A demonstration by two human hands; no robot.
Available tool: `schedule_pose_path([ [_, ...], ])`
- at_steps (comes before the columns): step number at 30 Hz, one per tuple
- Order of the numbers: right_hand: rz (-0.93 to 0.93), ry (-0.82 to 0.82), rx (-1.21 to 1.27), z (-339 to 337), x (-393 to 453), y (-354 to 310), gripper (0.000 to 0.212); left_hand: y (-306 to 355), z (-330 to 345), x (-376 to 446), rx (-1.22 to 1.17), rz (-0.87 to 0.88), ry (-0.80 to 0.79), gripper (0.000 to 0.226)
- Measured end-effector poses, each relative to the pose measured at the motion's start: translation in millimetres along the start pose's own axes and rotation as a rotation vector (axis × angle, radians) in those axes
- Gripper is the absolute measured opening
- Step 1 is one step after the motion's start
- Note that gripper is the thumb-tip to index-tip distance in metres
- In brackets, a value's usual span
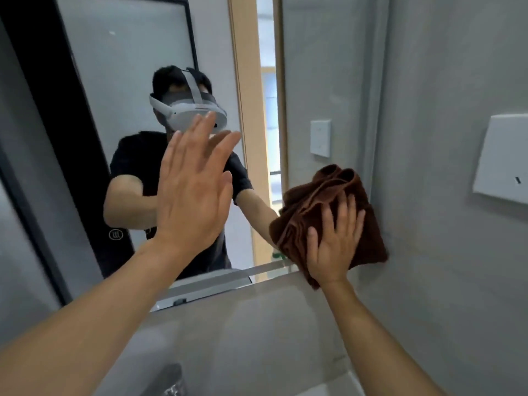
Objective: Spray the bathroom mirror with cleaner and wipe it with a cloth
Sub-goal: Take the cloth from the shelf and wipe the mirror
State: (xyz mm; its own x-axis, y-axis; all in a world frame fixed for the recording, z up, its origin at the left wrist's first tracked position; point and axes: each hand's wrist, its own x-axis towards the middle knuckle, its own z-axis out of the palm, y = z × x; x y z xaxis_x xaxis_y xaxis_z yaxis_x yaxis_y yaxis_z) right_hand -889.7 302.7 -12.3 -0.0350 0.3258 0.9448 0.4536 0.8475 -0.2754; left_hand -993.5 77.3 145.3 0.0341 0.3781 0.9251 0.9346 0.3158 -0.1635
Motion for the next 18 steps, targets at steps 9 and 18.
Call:
schedule_pose_path([
  [9, 0.478, 0.121, 0.06, 1, -9, -34, 0.058, -9, -11, -2, -0.017, -0.012, -0.023, 0.055],
  [18, 0.257, 0.072, 0.083, 4, 44, -192, 0.062, -44, -66, 2, 0.076, 0.034, -0.08, 0.054],
])
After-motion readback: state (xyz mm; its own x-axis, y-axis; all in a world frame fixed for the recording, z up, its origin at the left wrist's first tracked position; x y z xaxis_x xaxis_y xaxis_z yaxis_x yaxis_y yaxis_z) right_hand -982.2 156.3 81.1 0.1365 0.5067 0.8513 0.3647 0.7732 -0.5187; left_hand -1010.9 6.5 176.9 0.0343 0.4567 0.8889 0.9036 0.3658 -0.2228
